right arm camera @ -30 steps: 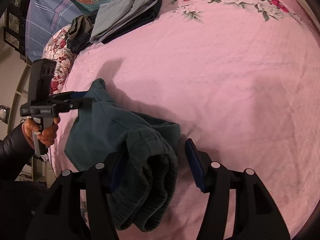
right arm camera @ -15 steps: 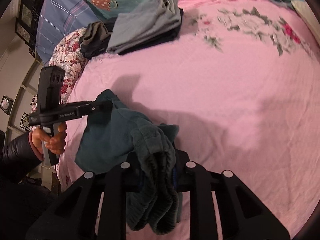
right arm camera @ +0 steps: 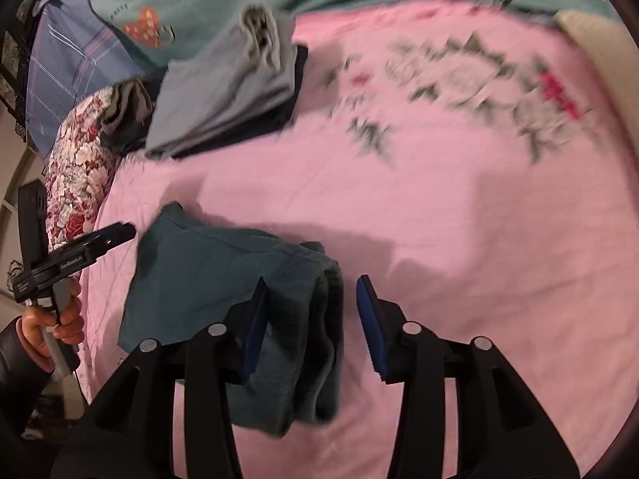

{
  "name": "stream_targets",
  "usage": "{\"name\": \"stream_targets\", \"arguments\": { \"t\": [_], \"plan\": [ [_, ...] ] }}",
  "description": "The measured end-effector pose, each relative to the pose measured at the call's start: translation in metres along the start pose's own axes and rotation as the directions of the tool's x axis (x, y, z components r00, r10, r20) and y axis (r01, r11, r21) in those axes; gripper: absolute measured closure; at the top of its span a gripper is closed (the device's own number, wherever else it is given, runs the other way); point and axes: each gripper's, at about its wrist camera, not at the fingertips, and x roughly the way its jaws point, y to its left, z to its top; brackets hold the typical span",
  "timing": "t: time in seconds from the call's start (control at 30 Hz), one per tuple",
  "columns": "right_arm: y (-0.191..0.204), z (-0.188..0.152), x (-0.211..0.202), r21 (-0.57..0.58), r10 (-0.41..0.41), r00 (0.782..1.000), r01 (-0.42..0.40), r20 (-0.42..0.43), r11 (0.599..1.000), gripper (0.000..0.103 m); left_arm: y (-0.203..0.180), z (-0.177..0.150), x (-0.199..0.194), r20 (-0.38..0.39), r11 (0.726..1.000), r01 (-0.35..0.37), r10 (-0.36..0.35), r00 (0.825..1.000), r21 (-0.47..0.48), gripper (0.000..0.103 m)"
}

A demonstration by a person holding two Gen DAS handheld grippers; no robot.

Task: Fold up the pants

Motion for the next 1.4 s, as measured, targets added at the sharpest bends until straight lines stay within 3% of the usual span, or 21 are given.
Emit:
{"name": "stream_targets", "arguments": {
  "t": [0.07,0.1,0.2,0.3,0.37,0.4,0.43,0.5,0.53,0.6,0.7,0.83,0.93,1.0,1.07,1.1,1.13,1.17,1.2,1.27,1.4],
  "plan": [
    [0.013,-0.007,-0.026,-0.023,0.036,0.996,-0.034,0.078,0.999,0.059,-0.002,-0.013,-0.028,0.052,0.998,0.058,-0.056,0.997,-0.025,0.033],
    [0.026,-0.011,-0.033,-0.062,0.110,0.990,-0.104,0.090,0.993,0.059,-0.009,-0.018,-0.035,0.053,0.996,0.092,-0.092,0.994,-0.012,0.033],
    [0.048,-0.022,-0.012,-0.102,0.229,0.973,-0.229,-0.008,0.968,0.068,-0.044,-0.038,-0.032,0.012,0.977,0.202,-0.203,0.979,0.072,0.033],
    [0.028,-0.042,0.030,-0.073,0.122,0.983,-0.132,-0.135,0.988,0.072,-0.053,-0.063,0.007,-0.086,0.981,0.162,-0.153,0.984,0.102,0.036],
    [0.010,-0.044,0.030,-0.033,0.153,0.977,-0.159,-0.146,0.987,0.078,-0.051,-0.071,0.016,-0.084,0.982,0.121,-0.109,0.991,0.148,0.037],
    [0.008,-0.039,0.019,-0.004,0.183,0.973,-0.185,-0.138,0.983,0.071,-0.054,-0.068,0.012,-0.099,0.980,0.118,-0.103,0.990,0.159,0.038],
    [0.006,-0.033,0.004,0.015,0.216,0.972,-0.216,-0.096,0.976,0.053,-0.053,-0.061,-0.001,-0.097,0.978,0.149,-0.136,0.986,0.144,0.037],
    [0.004,-0.021,-0.030,-0.020,0.248,0.966,-0.247,0.069,0.969,0.029,-0.049,-0.045,-0.031,-0.011,0.972,0.199,-0.199,0.980,0.129,0.024],
    [0.004,-0.015,-0.036,-0.052,0.218,0.970,-0.214,0.111,0.976,0.024,-0.047,-0.039,-0.038,0.023,0.977,0.170,-0.174,0.984,0.131,0.010],
    [0.000,-0.001,-0.024,-0.098,0.142,0.985,-0.133,0.095,0.986,0.024,-0.041,-0.026,-0.037,0.052,0.987,0.106,-0.112,0.992,0.118,0.008],
    [-0.008,0.012,0.014,-0.103,0.120,0.993,-0.120,-0.010,0.987,0.024,-0.026,-0.013,-0.007,-0.033,0.994,0.103,-0.102,0.994,0.035,0.008],
    [-0.007,0.014,0.046,-0.117,0.156,0.981,-0.169,-0.118,0.979,0.024,-0.018,-0.013,0.034,-0.218,0.981,0.189,-0.195,0.956,-0.049,0.008],
    [-0.005,0.009,0.054,-0.105,0.194,0.969,-0.211,-0.153,0.972,0.024,-0.016,-0.013,0.042,-0.233,0.978,0.206,-0.207,0.950,-0.030,0.007],
    [-0.001,0.007,0.058,-0.108,0.202,0.964,-0.223,-0.170,0.969,0.026,-0.016,-0.016,0.044,-0.235,0.975,0.222,-0.223,0.946,-0.032,0.007],
    [0.002,0.006,0.061,-0.125,0.186,0.969,-0.207,-0.161,0.970,0.039,-0.011,-0.016,0.048,-0.244,0.968,0.248,-0.251,0.937,-0.044,0.007],
    [0.004,0.005,0.062,-0.121,0.187,0.967,-0.209,-0.172,0.970,0.063,-0.009,-0.015,0.048,-0.245,0.962,0.268,-0.271,0.931,-0.046,0.008],
    [0.005,0.005,0.065,-0.106,0.192,0.963,-0.215,-0.191,0.971,0.071,-0.014,-0.015,0.050,-0.245,0.958,0.285,-0.287,0.926,-0.044,0.013],
    [0.008,0.004,0.064,-0.107,0.174,0.968,-0.195,-0.181,0.975,0.074,-0.015,-0.014,0.050,-0.243,0.950,0.309,-0.308,0.920,-0.035,0.040],
    [0.010,0.003,0.060,-0.115,0.165,0.971,-0.186,-0.174,0.976,0.080,-0.017,-0.014,0.051,-0.242,0.954,0.298,-0.294,0.925,-0.022,0.043],
    [0.017,0.001,0.051,-0.119,0.139,0.979,-0.157,-0.146,0.980,0.082,-0.019,-0.014,0.048,-0.208,0.952,0.305,-0.301,0.931,-0.012,0.072],
    [0.045,-0.005,0.024,-0.187,0.084,0.994,-0.096,-0.067,0.978,0.084,-0.018,-0.023,0.032,-0.129,0.947,0.321,-0.320,0.939,-0.017,0.079]
  ]
}}
